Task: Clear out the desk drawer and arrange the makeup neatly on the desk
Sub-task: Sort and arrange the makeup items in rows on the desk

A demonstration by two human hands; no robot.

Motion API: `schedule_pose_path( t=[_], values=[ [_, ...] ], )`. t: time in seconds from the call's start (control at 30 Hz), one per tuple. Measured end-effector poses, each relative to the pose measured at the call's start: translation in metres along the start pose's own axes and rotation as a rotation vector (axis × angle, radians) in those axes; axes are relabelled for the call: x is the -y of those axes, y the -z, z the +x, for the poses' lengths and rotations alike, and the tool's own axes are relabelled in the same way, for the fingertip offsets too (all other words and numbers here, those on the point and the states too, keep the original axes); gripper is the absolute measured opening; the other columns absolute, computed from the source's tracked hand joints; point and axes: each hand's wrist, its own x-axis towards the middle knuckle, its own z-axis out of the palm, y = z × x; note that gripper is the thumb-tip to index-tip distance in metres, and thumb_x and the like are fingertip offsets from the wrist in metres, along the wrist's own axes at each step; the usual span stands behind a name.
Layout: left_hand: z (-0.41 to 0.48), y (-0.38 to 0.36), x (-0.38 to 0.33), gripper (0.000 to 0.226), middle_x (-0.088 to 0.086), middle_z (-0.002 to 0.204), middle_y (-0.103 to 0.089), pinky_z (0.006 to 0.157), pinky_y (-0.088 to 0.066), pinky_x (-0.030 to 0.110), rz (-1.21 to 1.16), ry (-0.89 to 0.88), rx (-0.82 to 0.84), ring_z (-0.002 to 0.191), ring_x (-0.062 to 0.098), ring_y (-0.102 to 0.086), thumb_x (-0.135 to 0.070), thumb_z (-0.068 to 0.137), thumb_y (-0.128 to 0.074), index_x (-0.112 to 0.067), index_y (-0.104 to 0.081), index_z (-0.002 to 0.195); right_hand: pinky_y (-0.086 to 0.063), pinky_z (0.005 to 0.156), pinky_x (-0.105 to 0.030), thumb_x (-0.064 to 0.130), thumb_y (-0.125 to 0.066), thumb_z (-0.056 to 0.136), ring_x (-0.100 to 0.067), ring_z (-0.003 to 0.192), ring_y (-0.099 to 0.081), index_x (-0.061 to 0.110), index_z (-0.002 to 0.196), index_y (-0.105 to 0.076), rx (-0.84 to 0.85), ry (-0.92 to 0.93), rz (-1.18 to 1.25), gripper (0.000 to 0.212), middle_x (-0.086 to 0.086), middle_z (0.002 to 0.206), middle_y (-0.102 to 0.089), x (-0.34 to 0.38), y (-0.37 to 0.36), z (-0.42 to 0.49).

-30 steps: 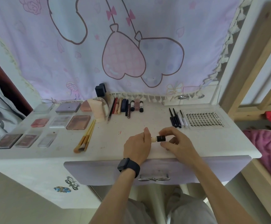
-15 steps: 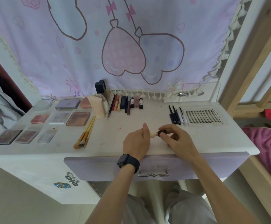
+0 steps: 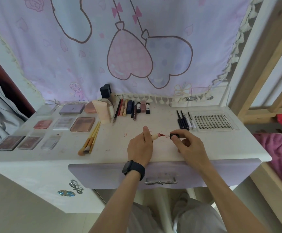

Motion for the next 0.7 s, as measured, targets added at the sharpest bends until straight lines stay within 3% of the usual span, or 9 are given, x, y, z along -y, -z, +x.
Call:
schedule_pose_path(
  t=[0.27, 0.43, 0.6, 0.7],
  values=[
    [0.0, 0.003, -0.001, 0.07, 0.006, 0.062, -0.063, 0.051, -0.036, 0.029, -0.086, 0.05, -0.024, 0.052, 0.015, -0.05, -0.053, 0.105, -0.022, -0.014, -0.061, 0.062, -0.051, 0.058, -0.022, 0.019, -0.064, 0.099, -0.014, 0.058, -0.059, 0.025, 0.105, -0.073, -0.053, -0.016, 0.178, 0.013, 0.006, 0.092, -0.073, -0.002, 0.006, 0.002],
    [-0.002, 0.005, -0.001, 0.063, -0.006, 0.06, -0.058, 0.056, -0.035, 0.027, -0.193, 0.103, -0.035, 0.056, 0.01, -0.051, -0.055, 0.105, -0.024, -0.022, -0.059, 0.064, -0.05, 0.056, -0.021, 0.016, -0.064, 0.098, -0.013, 0.058, -0.06, 0.021, 0.106, -0.073, -0.068, -0.021, 0.212, 0.013, 0.003, 0.092, -0.074, -0.003, 0.005, 0.002],
    [0.001, 0.015, -0.001, 0.041, -0.007, 0.069, -0.052, 0.067, -0.038, 0.036, -0.393, 0.096, 0.056, 0.066, 0.014, -0.044, -0.049, 0.094, -0.035, -0.018, -0.057, 0.078, -0.05, 0.054, -0.021, 0.014, -0.062, 0.099, -0.014, 0.06, -0.062, 0.018, 0.106, -0.073, -0.113, -0.072, 0.355, 0.013, 0.0, 0.094, -0.077, -0.004, 0.008, 0.007],
    [0.007, 0.019, -0.002, 0.03, -0.006, 0.078, -0.057, 0.067, -0.041, 0.037, -0.375, 0.113, 0.148, 0.066, 0.014, -0.046, -0.041, 0.104, -0.043, -0.02, -0.062, 0.093, -0.051, 0.056, -0.022, 0.013, -0.062, 0.099, -0.013, 0.064, -0.065, 0.016, 0.107, -0.072, -0.123, -0.152, 0.465, 0.013, -0.004, 0.097, -0.078, -0.004, 0.013, 0.012]
  ],
)
